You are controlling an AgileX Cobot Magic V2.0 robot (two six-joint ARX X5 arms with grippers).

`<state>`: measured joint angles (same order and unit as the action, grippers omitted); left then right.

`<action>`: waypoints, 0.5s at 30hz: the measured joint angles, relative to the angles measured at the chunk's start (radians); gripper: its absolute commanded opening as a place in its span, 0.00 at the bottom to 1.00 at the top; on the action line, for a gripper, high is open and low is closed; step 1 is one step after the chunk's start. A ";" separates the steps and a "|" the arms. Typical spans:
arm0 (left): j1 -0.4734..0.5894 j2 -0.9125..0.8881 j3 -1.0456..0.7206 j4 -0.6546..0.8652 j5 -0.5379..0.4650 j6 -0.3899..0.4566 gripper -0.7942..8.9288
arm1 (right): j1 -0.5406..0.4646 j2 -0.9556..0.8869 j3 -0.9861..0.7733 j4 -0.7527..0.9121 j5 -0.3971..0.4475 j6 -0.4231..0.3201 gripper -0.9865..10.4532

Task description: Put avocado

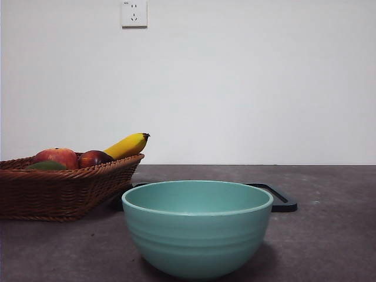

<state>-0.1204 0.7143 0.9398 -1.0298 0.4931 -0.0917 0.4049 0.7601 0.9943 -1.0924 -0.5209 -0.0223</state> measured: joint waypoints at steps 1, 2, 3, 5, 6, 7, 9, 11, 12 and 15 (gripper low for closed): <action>-0.001 0.018 0.000 0.017 -0.001 0.000 0.47 | 0.000 0.001 0.000 0.000 0.000 0.000 0.40; -0.003 0.044 0.000 0.041 -0.003 0.000 0.47 | 0.000 0.002 0.000 0.000 0.000 0.000 0.40; -0.006 0.066 0.000 0.061 -0.009 0.000 0.47 | 0.000 0.002 0.000 0.000 0.000 0.000 0.40; -0.015 0.122 0.004 0.100 -0.042 0.000 0.47 | 0.000 0.007 0.000 0.000 0.000 0.000 0.40; -0.021 0.147 0.006 0.113 -0.061 0.000 0.47 | 0.000 0.010 0.000 0.000 0.000 0.000 0.40; -0.025 0.174 0.009 0.126 -0.084 0.000 0.47 | 0.000 0.011 0.000 0.001 0.000 0.000 0.40; -0.037 0.235 0.021 0.148 -0.135 0.000 0.47 | 0.000 0.011 0.000 0.002 0.000 0.000 0.40; -0.050 0.300 0.039 0.173 -0.183 0.001 0.47 | 0.000 0.011 0.000 0.002 0.000 0.000 0.40; -0.055 0.327 0.048 0.186 -0.204 0.001 0.47 | 0.000 0.011 0.000 0.003 0.000 0.000 0.40; -0.074 0.415 0.080 0.225 -0.264 0.006 0.47 | 0.000 0.011 0.000 0.005 0.000 0.000 0.40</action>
<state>-0.1940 1.1294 1.0199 -0.8043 0.2295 -0.0856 0.4049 0.7712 0.9943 -1.0874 -0.5205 -0.0223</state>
